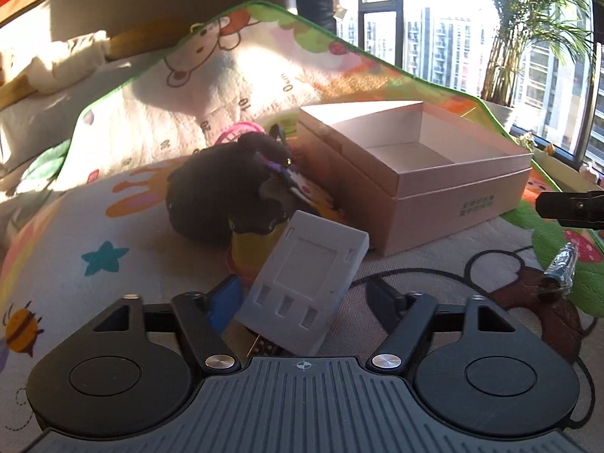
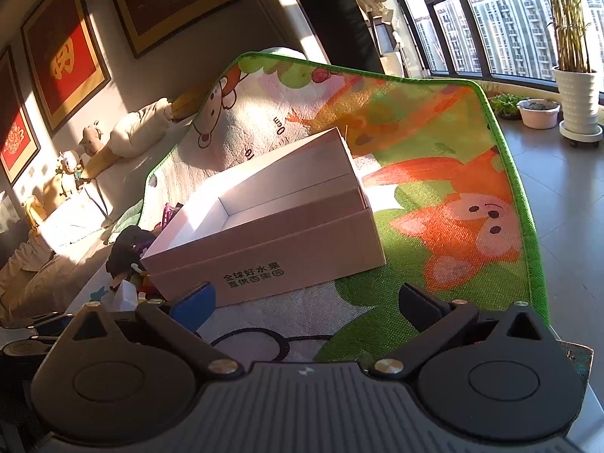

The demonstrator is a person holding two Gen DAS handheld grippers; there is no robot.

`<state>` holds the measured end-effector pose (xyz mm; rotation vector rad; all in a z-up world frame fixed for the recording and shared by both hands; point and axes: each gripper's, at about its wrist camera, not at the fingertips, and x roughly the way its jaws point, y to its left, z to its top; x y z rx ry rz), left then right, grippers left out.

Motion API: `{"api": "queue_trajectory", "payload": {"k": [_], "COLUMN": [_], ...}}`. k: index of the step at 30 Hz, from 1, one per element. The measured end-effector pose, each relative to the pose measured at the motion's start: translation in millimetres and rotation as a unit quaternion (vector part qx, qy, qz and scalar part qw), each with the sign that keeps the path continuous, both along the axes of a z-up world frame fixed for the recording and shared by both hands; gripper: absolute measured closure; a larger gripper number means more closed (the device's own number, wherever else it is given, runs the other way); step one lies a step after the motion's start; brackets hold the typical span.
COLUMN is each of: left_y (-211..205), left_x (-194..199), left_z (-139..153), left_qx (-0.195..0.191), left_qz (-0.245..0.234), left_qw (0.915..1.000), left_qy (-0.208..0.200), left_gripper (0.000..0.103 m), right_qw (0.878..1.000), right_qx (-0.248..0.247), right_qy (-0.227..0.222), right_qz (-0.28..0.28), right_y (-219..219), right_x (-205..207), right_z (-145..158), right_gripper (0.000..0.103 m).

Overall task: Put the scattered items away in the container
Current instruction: 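Close the left gripper on the white adapter and lift it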

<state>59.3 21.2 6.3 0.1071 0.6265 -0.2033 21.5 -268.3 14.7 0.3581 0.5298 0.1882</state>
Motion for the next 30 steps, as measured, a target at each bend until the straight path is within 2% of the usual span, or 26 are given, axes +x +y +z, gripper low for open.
{"api": "queue_trajectory", "payload": {"k": [4, 7, 8, 9, 11, 16, 20, 22, 25, 30], "left_y": [-2, -12, -18, -24, -34, -45, -46, -46, -51, -56], "left_x": [-13, -35, -44, -52, -65, -77, -81, -79, -74, -72], "left_z": [7, 17, 18, 19, 15, 2, -2, 0, 0, 6], "left_qx": [-0.017, -0.046, -0.056, -0.056, -0.043, -0.016, -0.005, -0.008, 0.001, 0.028], "left_qz": [-0.03, -0.085, -0.109, -0.129, -0.151, -0.162, -0.173, -0.171, -0.167, -0.175], "left_qw": [0.9994, 0.9952, 0.9921, 0.9895, 0.9867, 0.9849, 0.983, 0.9833, 0.9846, 0.9839], "left_qy": [0.003, 0.019, 0.028, 0.035, 0.042, 0.057, 0.062, 0.061, 0.053, 0.026], "left_gripper": [0.048, 0.049, 0.057, 0.057, 0.052, 0.036, 0.033, 0.035, 0.05, 0.05], "right_qw": [1.0, 1.0, 1.0, 1.0, 1.0, 1.0, 1.0, 1.0, 0.999, 0.999], "right_qx": [0.004, 0.007, 0.007, 0.007, 0.007, 0.01, 0.016, 0.021, 0.028, 0.026], "right_qy": [0.006, 0.007, 0.008, 0.009, 0.01, 0.012, 0.017, 0.019, 0.023, 0.032], "right_qz": [0.0, -0.003, -0.003, -0.003, -0.003, -0.007, -0.009, -0.01, -0.014, -0.019], "right_y": [-1, -2, -2, -3, -3, -4, -5, -6, -8, -9], "right_x": [2, 1, 2, 2, 2, 2, 3, 4, 5, 5], "right_z": [-1, -2, -2, -2, -2, -2, -3, -4, -5, -5], "right_gripper": [0.0, 0.0, 0.0, 0.0, 0.0, 0.0, 0.0, 0.0, 0.0, 0.0]}}
